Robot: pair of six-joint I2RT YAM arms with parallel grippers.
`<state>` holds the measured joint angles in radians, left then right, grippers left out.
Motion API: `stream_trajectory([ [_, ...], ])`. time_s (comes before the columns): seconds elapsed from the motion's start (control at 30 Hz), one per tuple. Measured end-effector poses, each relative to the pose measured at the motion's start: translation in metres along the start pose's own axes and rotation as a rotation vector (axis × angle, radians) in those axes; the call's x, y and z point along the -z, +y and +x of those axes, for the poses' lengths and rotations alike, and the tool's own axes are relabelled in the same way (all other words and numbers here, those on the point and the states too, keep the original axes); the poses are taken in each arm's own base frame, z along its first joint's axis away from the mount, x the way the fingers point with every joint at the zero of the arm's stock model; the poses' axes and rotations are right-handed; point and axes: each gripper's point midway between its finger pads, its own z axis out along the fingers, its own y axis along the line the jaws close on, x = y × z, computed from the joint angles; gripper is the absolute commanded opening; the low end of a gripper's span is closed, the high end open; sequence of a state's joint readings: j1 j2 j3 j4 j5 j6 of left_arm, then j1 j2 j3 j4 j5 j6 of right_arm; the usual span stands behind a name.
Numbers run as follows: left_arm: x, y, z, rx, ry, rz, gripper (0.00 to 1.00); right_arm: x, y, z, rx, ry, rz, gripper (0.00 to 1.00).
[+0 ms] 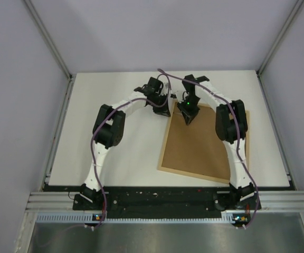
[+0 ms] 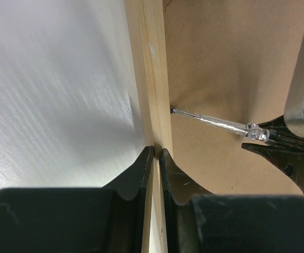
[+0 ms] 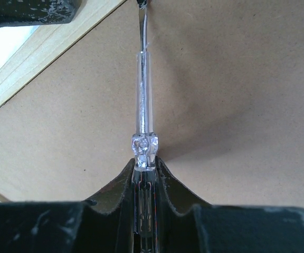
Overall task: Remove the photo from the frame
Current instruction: Release the photo frame item from the photo frame.
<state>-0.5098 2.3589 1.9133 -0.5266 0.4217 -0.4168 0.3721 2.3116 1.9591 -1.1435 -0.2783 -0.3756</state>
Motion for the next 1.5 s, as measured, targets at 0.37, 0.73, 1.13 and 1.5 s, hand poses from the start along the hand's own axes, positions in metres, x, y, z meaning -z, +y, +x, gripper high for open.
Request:
stream_trajectory([
  [0.37,0.003,0.007,-0.006,0.023,-0.017,-0.013,0.12,0.017,0.002,-0.028,0.044,0.006,0.081,0.0],
  [0.73,0.003,0.008,-0.006,0.03,-0.016,-0.013,0.12,0.016,0.01,-0.031,-0.003,0.008,0.086,0.0],
  [1.13,0.009,0.016,-0.004,0.051,-0.032,-0.001,0.11,0.013,0.025,-0.04,-0.075,-0.017,0.068,0.0],
  [1.5,0.018,0.027,-0.003,0.07,-0.047,0.019,0.13,0.007,0.034,-0.048,-0.077,-0.035,0.095,0.0],
])
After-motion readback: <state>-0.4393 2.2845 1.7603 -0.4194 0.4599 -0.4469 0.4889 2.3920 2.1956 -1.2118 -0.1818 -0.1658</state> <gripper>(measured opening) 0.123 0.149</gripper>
